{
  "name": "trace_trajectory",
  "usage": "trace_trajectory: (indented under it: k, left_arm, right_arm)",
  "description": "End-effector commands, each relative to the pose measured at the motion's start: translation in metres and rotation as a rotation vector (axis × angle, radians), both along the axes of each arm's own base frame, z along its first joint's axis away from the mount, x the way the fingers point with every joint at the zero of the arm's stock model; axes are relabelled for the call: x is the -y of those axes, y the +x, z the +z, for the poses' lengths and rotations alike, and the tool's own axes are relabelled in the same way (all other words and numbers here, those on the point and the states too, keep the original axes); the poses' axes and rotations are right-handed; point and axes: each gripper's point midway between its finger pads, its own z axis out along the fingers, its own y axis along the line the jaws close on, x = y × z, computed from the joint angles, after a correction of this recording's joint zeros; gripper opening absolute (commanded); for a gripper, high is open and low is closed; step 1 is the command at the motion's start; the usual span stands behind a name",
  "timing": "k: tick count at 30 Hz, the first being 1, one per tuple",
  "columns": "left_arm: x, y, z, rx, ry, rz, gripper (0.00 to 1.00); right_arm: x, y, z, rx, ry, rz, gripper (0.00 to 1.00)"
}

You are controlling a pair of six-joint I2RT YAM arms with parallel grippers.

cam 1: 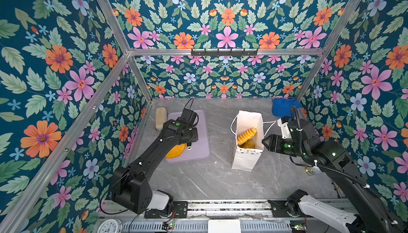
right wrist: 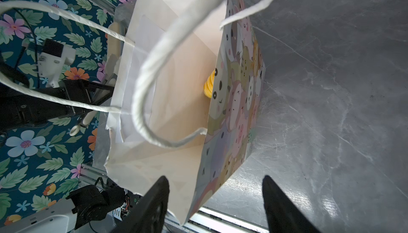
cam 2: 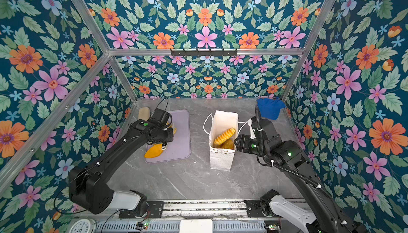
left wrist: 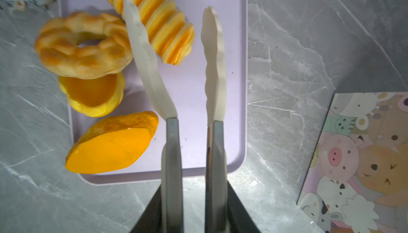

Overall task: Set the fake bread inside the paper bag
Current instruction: 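Move the empty tongs back over the tray with the left gripper, then pinch the second ridged roll on the tray with the tongs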

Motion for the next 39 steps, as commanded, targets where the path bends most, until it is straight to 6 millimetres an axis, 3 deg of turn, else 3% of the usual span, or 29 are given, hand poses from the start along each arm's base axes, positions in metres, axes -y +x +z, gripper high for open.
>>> trace_trajectory:
  k: [1, 5, 14, 22, 32, 39]
  left_arm:
    - [0.011, 0.005, -0.008, -0.012, -0.068, -0.003, 0.39]
    - [0.007, 0.005, -0.022, -0.046, -0.059, 0.01, 0.39]
    - [-0.002, 0.005, -0.025, -0.052, -0.036, 0.038, 0.46]
    - [-0.002, 0.001, -0.039, -0.086, -0.059, 0.039, 0.48]
    - [0.003, 0.013, -0.05, -0.096, -0.089, 0.037, 0.46]
    - [-0.006, 0.024, -0.061, -0.106, -0.087, 0.059, 0.45]
  right_arm:
    - [0.002, 0.001, 0.004, 0.016, -0.003, -0.005, 0.67]
    - [0.003, 0.0, 0.004, 0.018, -0.006, -0.005, 0.67]
    - [0.003, 0.0, 0.003, 0.023, -0.009, -0.005, 0.67]
    - [0.002, 0.002, 0.003, 0.027, -0.008, -0.002, 0.67]
    - [0.004, 0.002, 0.002, 0.029, -0.017, -0.005, 0.67]
    - [0.004, 0.002, 0.003, 0.032, -0.018, -0.005, 0.67]
